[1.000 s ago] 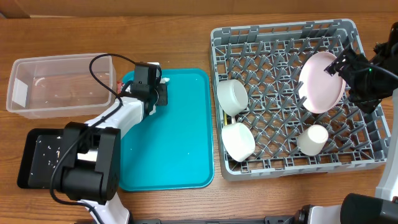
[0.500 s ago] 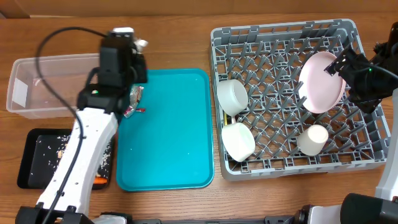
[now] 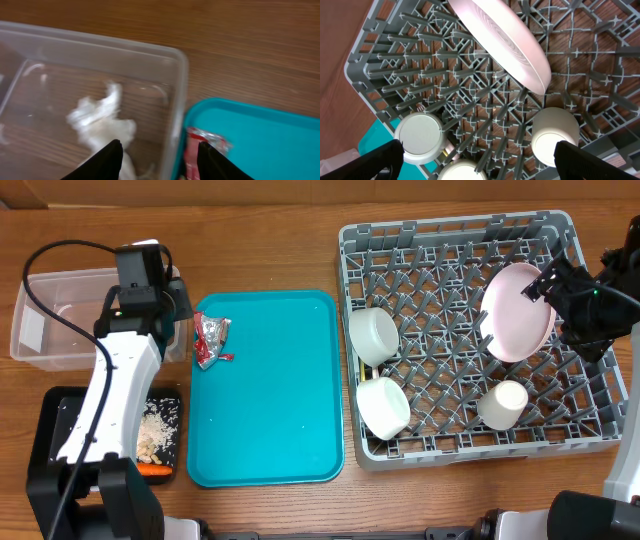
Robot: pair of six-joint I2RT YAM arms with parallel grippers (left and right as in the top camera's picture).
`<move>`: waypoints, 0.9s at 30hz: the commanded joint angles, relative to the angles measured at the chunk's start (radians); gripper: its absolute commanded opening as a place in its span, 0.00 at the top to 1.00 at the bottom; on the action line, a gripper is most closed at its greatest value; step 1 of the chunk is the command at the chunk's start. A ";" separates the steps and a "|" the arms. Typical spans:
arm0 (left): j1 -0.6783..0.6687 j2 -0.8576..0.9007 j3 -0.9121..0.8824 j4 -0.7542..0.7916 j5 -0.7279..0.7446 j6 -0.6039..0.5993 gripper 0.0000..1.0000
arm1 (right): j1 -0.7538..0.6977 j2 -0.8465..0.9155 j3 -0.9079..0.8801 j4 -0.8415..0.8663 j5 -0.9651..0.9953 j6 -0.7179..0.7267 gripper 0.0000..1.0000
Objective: Sort waste into correct bins and load items into the dishwasher rack
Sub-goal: 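Drop the tissue into the clear plastic bin with the left gripper, then grasp the silver foil wrapper on the teal tray with the left gripper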
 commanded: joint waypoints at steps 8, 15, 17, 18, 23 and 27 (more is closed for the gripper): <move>-0.203 0.048 -0.014 -0.113 -0.055 0.048 0.44 | -0.002 -0.012 0.002 0.004 0.010 -0.006 0.00; -0.201 0.240 -0.014 -0.105 -0.083 -0.018 0.43 | -0.002 -0.012 0.002 0.004 0.010 -0.006 0.00; -0.203 0.277 -0.014 -0.117 -0.089 -0.019 0.44 | -0.002 -0.012 0.002 0.004 0.010 -0.006 0.00; -0.203 0.278 -0.014 -0.122 -0.097 -0.026 0.44 | -0.002 -0.012 0.002 0.004 0.010 -0.006 0.00; -0.203 0.277 -0.014 -0.133 -0.124 -0.057 0.43 | -0.002 -0.012 0.002 0.004 0.010 -0.006 0.00; -0.203 0.307 -0.015 -0.114 -0.101 -0.079 0.43 | -0.002 -0.012 0.002 0.004 0.010 -0.006 0.00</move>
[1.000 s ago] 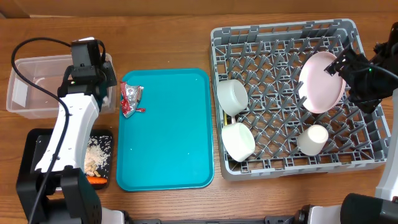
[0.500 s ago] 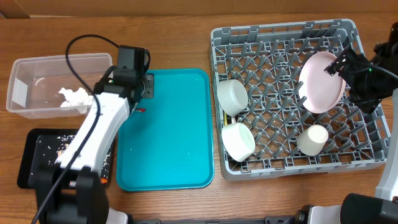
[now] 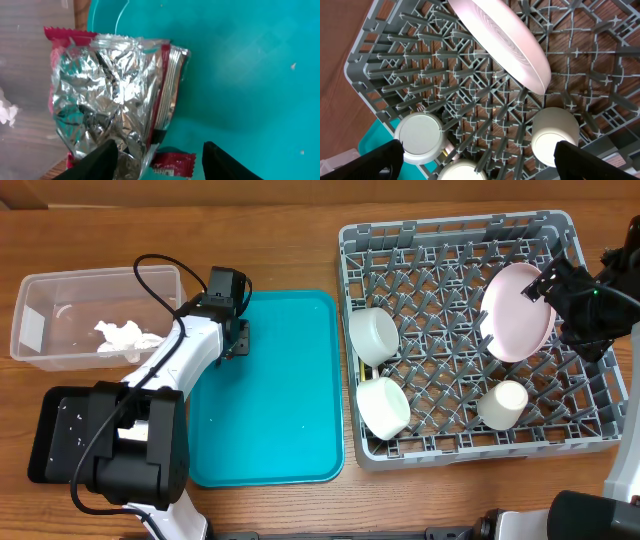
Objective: Sort waste into correct bins and load items into the dishwasher rack
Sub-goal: 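Grasp the silver foil wrapper on the teal tray with the left gripper, then drop the foil wrapper into the clear plastic bin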
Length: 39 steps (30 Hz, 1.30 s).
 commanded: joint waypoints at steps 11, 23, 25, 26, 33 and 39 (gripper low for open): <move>0.004 0.121 -0.003 0.027 0.018 -0.035 0.62 | -0.002 -0.012 0.002 0.005 0.010 -0.006 0.00; 0.002 0.041 0.045 -0.075 0.140 -0.035 0.96 | -0.002 -0.012 0.002 0.005 0.010 -0.006 0.00; 0.002 -0.007 0.075 -0.114 0.140 -0.032 0.96 | -0.002 -0.012 0.002 0.005 0.010 -0.006 0.00; 0.002 -0.041 0.097 -0.138 0.140 -0.024 0.96 | -0.002 -0.012 0.002 0.005 0.010 -0.006 0.00; 0.040 -0.254 0.179 -0.140 0.000 0.079 0.96 | -0.002 -0.012 0.002 0.005 0.010 -0.006 0.00; 0.208 -0.216 0.173 -0.077 0.016 0.101 0.96 | -0.002 -0.012 0.002 0.005 0.010 -0.006 0.00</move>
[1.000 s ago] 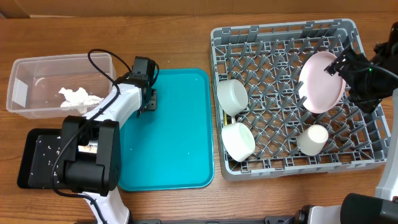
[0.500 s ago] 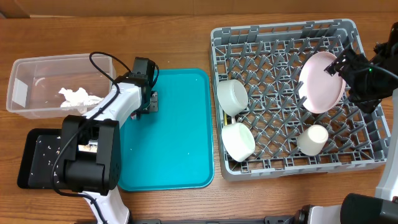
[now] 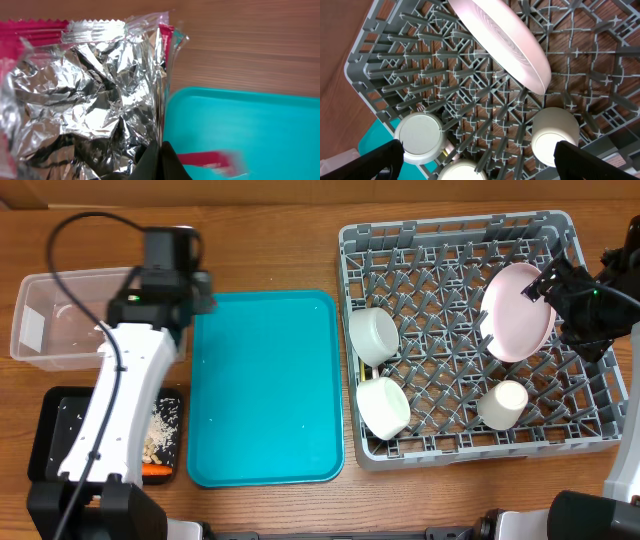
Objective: Sort waste into correct bins and load items into the dishwasher rack
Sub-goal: 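Drop the foil wrapper into the clear plastic bin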
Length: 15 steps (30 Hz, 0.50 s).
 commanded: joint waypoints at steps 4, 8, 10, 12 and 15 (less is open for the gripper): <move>0.174 0.106 -0.008 0.065 0.035 0.033 0.91 | -0.002 -0.012 0.002 0.004 0.010 -0.006 0.00; 0.207 0.096 0.022 0.010 0.060 0.034 0.14 | -0.002 -0.012 0.002 0.004 0.010 -0.006 0.00; 0.203 0.071 0.059 -0.054 0.060 0.043 0.11 | -0.002 -0.012 0.002 0.004 0.010 -0.006 0.00; 0.196 0.039 0.108 -0.131 0.065 0.043 0.11 | -0.002 -0.012 0.002 0.004 0.010 -0.006 0.00; 0.180 -0.030 0.211 -0.296 0.115 0.043 0.10 | -0.002 -0.012 0.002 0.004 0.010 -0.006 0.00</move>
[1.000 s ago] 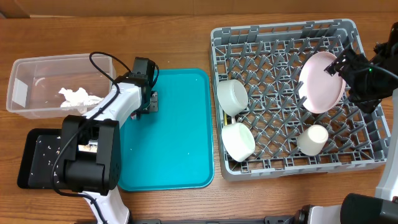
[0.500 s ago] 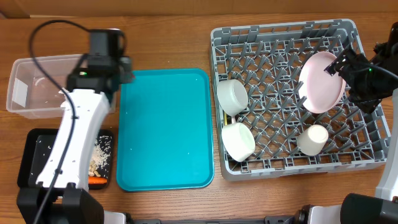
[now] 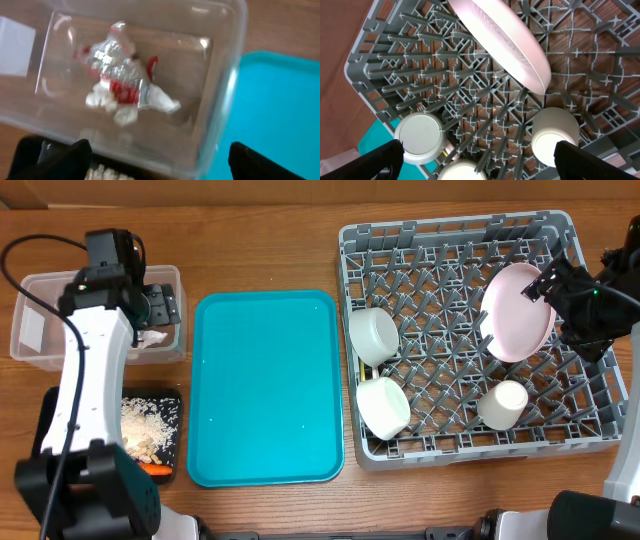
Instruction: Sort waste into correct bins and load items into the dishwasher rack
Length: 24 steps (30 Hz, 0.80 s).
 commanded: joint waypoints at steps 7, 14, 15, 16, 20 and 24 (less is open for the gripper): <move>-0.075 -0.344 0.282 -0.309 0.206 0.014 0.12 | -0.002 -0.012 0.002 0.005 0.010 -0.006 0.00; -0.114 -0.595 0.283 -0.418 0.210 0.011 0.00 | -0.002 -0.012 0.002 0.005 0.010 -0.006 0.00; -0.114 -0.616 0.283 -0.429 0.210 0.012 0.00 | -0.002 -0.012 0.002 0.005 0.010 -0.006 0.00; -0.114 -0.629 0.283 -0.433 0.210 0.012 0.00 | -0.002 -0.012 0.002 0.005 0.010 -0.006 0.00; -0.114 -0.668 0.283 -0.449 0.210 0.012 0.00 | -0.002 -0.012 0.002 0.005 0.010 -0.006 0.00; -0.114 -0.670 0.283 -0.451 0.210 0.012 0.00 | 0.011 -0.016 0.002 0.005 0.010 -0.006 0.00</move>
